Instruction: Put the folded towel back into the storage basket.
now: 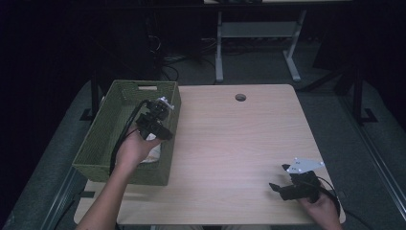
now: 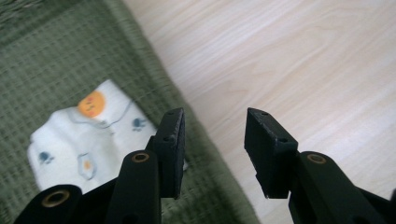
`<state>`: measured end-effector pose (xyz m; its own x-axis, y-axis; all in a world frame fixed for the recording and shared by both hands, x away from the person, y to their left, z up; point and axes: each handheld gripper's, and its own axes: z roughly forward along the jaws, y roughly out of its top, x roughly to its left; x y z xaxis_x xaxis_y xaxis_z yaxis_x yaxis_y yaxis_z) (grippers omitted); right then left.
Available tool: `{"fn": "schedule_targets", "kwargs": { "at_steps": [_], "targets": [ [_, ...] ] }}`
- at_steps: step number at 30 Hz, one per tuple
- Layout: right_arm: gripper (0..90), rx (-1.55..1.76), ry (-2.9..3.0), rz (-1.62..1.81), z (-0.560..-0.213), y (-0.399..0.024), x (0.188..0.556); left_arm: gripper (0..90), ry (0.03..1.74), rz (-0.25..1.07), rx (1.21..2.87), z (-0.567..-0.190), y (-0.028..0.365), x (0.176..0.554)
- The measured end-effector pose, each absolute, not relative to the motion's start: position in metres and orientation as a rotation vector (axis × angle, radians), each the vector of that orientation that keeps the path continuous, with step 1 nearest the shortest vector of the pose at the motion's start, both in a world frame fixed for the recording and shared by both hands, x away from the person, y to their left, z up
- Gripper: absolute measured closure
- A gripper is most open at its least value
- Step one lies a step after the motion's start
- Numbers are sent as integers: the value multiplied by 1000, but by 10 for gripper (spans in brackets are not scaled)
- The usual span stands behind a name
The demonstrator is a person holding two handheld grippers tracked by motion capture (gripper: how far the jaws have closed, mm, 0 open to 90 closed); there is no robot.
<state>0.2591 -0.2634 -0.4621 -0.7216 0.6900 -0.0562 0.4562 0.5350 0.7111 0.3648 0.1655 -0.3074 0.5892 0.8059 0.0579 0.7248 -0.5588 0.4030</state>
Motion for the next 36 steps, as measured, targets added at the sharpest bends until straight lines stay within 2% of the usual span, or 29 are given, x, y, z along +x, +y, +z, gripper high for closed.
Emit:
{"fn": "schedule_targets", "kwargs": {
  "at_steps": [25, 36],
  "targets": [
    [159, 976, 2426, 989, -461, -270, 256, 532, 1062, 268, 2568, -341, 89, 342],
    [160, 978, 2420, 986, -461, -273, 255, 478, 1002, 235, 2586, -363, 61, 331]
  ]
}}
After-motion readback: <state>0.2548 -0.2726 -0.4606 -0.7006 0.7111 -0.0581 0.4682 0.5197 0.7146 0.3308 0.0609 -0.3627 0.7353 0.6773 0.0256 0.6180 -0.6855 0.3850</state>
